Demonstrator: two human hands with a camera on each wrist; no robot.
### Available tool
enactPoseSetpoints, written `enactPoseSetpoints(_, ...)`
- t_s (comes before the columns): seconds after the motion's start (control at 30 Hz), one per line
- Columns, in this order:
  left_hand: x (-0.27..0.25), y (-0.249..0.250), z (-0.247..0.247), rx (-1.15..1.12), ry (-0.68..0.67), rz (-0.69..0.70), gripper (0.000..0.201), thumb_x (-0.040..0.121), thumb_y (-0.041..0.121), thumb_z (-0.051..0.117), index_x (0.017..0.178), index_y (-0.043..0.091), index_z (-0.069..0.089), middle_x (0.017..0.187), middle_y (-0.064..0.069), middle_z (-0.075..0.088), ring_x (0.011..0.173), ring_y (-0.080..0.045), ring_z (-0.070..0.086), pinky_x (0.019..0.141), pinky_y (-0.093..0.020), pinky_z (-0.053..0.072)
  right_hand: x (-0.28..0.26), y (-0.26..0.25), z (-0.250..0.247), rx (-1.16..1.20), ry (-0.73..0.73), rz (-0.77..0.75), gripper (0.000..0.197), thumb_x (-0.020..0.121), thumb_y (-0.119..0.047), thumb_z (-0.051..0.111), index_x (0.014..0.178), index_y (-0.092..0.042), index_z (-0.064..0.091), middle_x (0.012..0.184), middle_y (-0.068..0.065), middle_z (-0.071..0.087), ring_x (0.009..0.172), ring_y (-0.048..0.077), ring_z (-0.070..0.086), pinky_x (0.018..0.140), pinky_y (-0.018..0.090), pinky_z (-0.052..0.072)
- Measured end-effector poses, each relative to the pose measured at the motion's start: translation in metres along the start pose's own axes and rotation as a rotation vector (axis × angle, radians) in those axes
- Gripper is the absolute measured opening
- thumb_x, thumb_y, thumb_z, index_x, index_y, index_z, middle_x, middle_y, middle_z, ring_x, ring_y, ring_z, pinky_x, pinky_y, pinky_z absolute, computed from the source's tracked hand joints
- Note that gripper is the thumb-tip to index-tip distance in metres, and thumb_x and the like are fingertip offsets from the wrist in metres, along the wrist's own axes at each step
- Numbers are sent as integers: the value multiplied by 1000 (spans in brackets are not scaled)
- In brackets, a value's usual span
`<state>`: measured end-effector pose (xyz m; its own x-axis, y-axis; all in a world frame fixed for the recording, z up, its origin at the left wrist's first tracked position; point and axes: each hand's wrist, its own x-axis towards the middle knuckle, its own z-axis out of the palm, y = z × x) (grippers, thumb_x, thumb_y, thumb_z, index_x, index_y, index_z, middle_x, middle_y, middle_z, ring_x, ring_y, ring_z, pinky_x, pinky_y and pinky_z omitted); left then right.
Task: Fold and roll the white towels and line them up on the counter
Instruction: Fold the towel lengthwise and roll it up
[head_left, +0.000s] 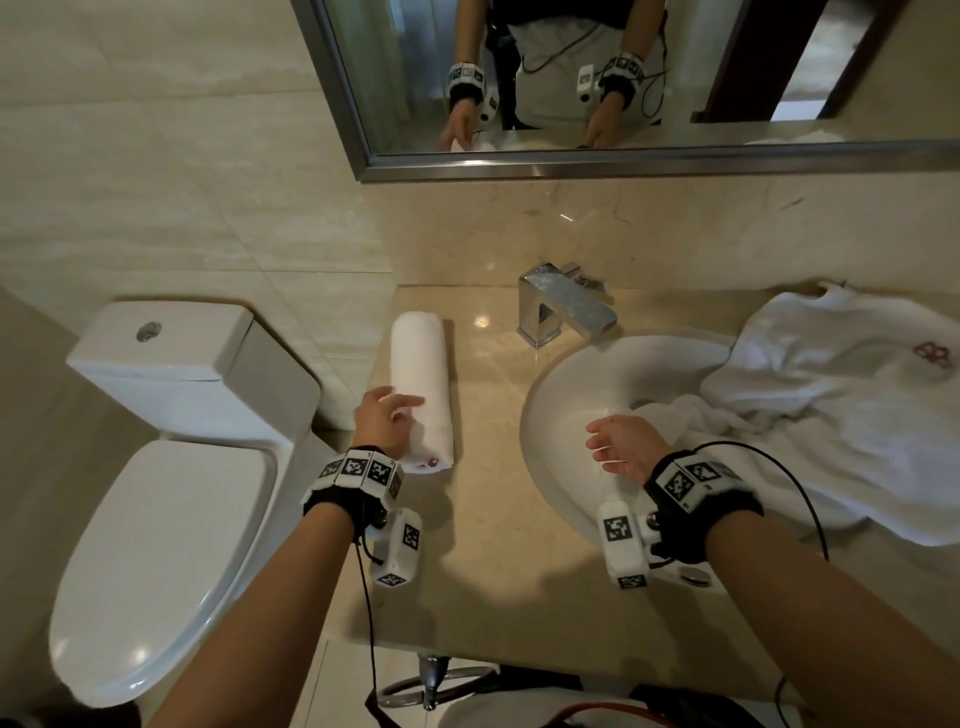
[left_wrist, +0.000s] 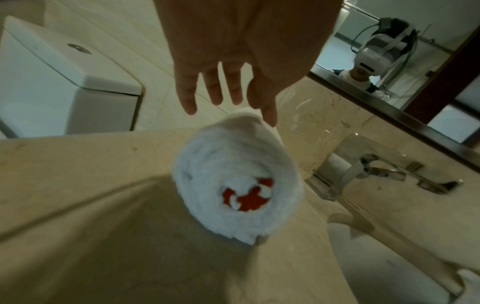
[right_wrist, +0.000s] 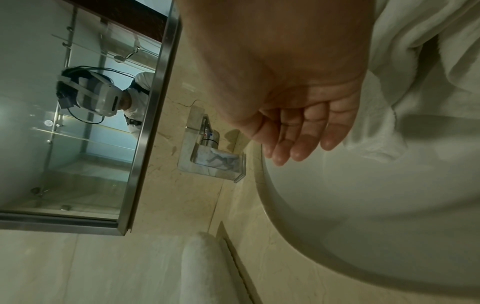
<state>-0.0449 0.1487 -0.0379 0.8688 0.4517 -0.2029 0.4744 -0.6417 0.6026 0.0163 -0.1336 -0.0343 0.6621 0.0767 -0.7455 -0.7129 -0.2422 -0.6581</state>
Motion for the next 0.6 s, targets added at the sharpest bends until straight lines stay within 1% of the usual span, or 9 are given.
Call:
enactPoseSetpoints(0.07,-3,7,5,-31,-21,2,41,89,0,47,126,15,53,142,-13,34,127,-29,42,108,-33,34,-1,-1,3,-18,-2,-1,21,92,-9,44,74,-14,54,68,5,52,57,16,45,53,24,34)
enactPoseSetpoints(0.17,0,12,7,-88,-40,-233,63,83,16,62,139,15,32,144,-15,30,125,-34,43,104,-42,40,-1,-2,7,-38,-8,-21,21,92,-9,44,75,-14,54,68,5,53,57,15,45,54,24,35)
enactPoseSetpoints(0.23,4,14,7,-158,-164,-412,76,79,32,69,140,9,29,142,-15,38,122,-35,47,100,-44,42,0,-2,9,-53,-12,-41,21,92,-10,43,75,-14,54,69,4,53,58,15,46,55,23,35)
enactPoseSetpoints(0.27,4,16,8,-200,-250,-460,77,79,38,68,139,6,31,138,-16,44,119,-34,50,98,-43,44,0,-1,10,-56,-14,-50,21,92,-10,43,76,-14,55,69,5,54,58,15,46,55,23,36)
enactPoseSetpoints(0.3,4,17,11,-223,-313,-474,76,80,41,67,136,3,35,135,-16,49,115,-33,53,94,-40,46,1,-1,11,-59,-15,-54,21,92,-9,42,76,-14,55,69,5,54,59,15,46,55,24,36)
enactPoseSetpoints(0.37,4,17,20,-188,-343,-432,69,83,43,63,132,0,40,130,-15,54,113,-31,55,89,-34,45,1,0,12,-71,-22,-55,21,92,-9,42,77,-14,55,70,5,54,58,15,46,55,23,36)
enactPoseSetpoints(0.43,1,17,28,-176,-360,-405,64,85,43,59,130,0,45,128,-16,56,113,-31,56,91,-33,43,1,0,14,-84,-32,-54,19,92,-8,42,80,-12,55,70,5,54,58,15,46,55,23,35)
enactPoseSetpoints(0.53,-4,18,34,-236,-450,-419,59,86,38,57,130,1,47,126,-18,58,112,-33,56,101,-41,43,-1,-3,22,-171,-84,-87,16,92,-7,41,99,-13,55,75,5,58,60,15,49,57,23,37)
enactPoseSetpoints(0.6,-4,18,36,-272,-496,-429,59,84,33,58,131,0,45,126,-19,56,113,-35,55,101,-43,44,-5,-9,34,-299,-145,-170,29,92,-7,42,117,-19,51,90,4,59,68,14,53,60,23,40)
